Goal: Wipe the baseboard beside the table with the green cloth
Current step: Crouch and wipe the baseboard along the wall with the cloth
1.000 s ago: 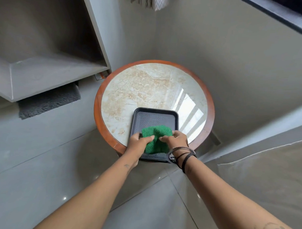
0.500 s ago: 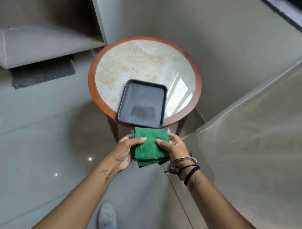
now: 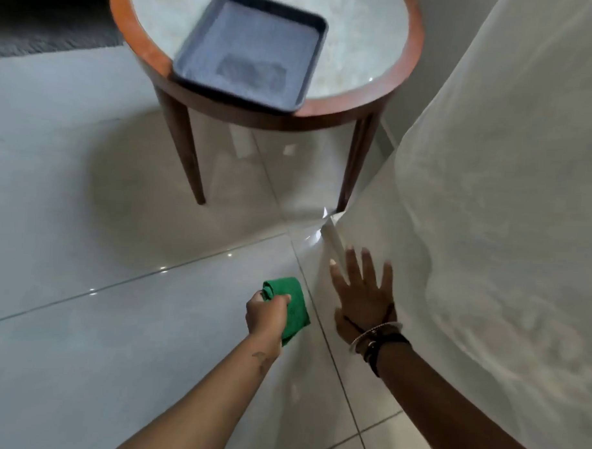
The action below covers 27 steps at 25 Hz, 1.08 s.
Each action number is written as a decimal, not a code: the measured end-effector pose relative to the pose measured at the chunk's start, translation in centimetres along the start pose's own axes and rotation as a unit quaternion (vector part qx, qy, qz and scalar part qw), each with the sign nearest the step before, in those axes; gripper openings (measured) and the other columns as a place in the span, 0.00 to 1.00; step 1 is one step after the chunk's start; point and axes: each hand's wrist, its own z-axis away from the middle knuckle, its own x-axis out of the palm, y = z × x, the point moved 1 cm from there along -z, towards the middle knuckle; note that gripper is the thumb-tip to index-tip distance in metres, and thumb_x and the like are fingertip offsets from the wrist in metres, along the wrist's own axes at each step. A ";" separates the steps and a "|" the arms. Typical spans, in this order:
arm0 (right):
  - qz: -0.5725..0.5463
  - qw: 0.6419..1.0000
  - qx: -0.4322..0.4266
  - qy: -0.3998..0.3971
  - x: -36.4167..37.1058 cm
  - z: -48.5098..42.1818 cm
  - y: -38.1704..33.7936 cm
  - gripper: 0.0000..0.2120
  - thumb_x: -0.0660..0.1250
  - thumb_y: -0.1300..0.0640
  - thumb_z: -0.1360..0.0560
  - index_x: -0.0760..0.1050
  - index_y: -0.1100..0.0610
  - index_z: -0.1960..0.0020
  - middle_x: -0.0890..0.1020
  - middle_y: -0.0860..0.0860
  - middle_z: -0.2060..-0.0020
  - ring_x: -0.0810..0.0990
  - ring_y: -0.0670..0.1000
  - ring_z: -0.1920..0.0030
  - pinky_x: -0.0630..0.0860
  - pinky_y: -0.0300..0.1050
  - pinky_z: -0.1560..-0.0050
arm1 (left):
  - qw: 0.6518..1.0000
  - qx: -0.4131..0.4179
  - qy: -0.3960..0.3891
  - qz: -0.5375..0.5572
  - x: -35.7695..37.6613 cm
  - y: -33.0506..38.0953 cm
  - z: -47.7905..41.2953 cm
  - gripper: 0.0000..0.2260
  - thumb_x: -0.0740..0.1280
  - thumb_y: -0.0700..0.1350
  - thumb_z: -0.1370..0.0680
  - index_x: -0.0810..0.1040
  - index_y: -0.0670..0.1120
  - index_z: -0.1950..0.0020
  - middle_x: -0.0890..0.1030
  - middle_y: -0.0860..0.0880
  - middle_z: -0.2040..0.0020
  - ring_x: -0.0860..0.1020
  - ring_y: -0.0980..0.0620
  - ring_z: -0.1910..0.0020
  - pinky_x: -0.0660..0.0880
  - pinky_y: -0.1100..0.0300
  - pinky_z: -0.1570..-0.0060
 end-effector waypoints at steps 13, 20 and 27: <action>0.329 0.941 0.082 -0.012 10.8 0.4 8.8 0.42 0.56 0.38 0.25 0.41 0.58 0.23 0.31 0.61 0.25 0.29 0.62 0.26 0.17 0.70 0.43 | 0.973 0.191 -0.122 -0.048 23.8 -14.4 -15.5 0.11 0.63 0.46 0.23 0.79 0.41 0.48 0.82 0.44 0.56 0.81 0.42 0.54 0.78 0.55 0.54; 0.374 0.925 0.067 -0.014 12.2 0.3 9.9 0.47 0.53 0.28 0.30 0.38 0.53 0.23 0.28 0.60 0.27 0.25 0.64 0.29 0.17 0.70 0.43 | 0.966 0.196 -0.155 0.065 24.7 -17.1 -13.6 0.26 0.52 0.63 0.19 0.73 0.48 0.30 0.80 0.46 0.40 0.76 0.47 0.43 0.71 0.53 0.37; 0.431 0.901 0.046 -0.008 13.2 -1.0 10.3 0.50 0.53 0.26 0.32 0.36 0.53 0.24 0.28 0.61 0.26 0.26 0.65 0.28 0.18 0.70 0.43 | 0.965 0.175 -0.193 0.016 24.2 -21.5 -11.9 0.37 0.48 0.73 0.27 0.68 0.52 0.27 0.80 0.47 0.41 0.78 0.45 0.42 0.73 0.53 0.39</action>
